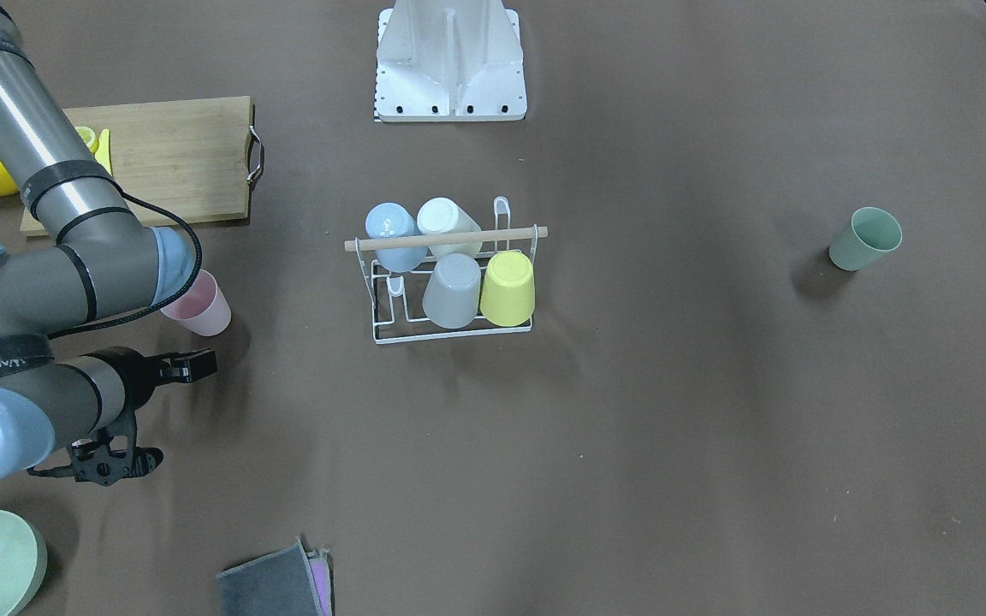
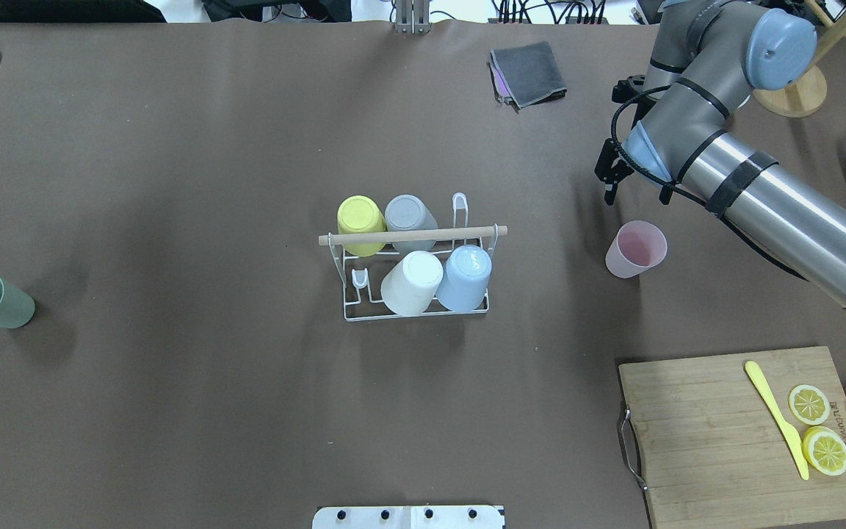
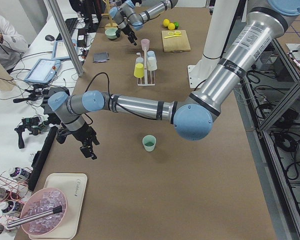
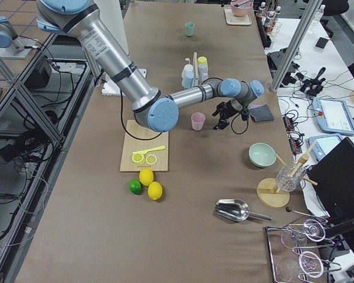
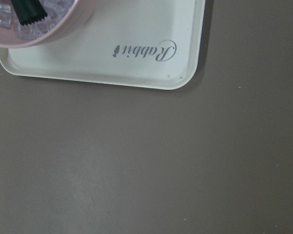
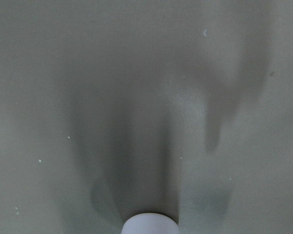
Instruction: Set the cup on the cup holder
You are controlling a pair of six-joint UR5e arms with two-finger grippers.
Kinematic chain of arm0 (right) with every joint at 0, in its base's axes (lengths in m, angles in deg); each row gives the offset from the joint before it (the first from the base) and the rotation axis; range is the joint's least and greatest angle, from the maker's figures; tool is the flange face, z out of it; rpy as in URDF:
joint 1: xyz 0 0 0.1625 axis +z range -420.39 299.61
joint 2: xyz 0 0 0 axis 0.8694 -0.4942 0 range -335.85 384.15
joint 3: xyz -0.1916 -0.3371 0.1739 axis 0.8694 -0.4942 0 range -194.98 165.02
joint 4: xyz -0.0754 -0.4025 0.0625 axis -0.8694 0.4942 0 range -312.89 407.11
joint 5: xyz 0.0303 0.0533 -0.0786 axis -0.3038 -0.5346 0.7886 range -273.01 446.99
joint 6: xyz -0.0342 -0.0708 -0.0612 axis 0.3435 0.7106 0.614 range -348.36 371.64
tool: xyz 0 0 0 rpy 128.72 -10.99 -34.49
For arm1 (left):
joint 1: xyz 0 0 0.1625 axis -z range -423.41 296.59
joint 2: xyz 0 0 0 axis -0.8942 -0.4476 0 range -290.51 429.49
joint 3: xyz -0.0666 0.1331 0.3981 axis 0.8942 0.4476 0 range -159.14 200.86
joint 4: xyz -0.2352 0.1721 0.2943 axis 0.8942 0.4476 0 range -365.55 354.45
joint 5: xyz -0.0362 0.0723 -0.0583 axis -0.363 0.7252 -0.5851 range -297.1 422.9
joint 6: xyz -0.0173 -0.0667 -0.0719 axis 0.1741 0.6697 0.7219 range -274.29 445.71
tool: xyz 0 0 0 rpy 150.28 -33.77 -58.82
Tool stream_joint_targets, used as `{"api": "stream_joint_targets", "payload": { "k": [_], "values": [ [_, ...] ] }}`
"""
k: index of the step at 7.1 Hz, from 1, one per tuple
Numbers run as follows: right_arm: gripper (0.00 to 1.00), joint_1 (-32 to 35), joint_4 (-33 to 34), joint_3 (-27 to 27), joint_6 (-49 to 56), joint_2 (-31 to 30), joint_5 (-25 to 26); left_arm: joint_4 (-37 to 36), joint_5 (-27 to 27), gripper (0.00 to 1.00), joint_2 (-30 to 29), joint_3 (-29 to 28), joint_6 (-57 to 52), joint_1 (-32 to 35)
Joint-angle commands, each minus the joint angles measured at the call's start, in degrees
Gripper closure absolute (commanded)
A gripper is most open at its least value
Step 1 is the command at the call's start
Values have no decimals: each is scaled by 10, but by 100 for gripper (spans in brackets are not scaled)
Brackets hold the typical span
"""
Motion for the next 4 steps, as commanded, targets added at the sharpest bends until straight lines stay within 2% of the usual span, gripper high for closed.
{"api": "stream_joint_targets", "payload": {
  "k": [1,2,4],
  "values": [
    [0,-12,45,-6,13,1,-23,-39,-51,3,-25,-22,-4,-6],
    [0,-13,57,-6,13,2,-24,-39,-90,3,-30,-36,-4,-7],
    [0,-19,59,-28,21,2,-38,-39,-104,3,-56,-101,-9,-48]
  ]
}}
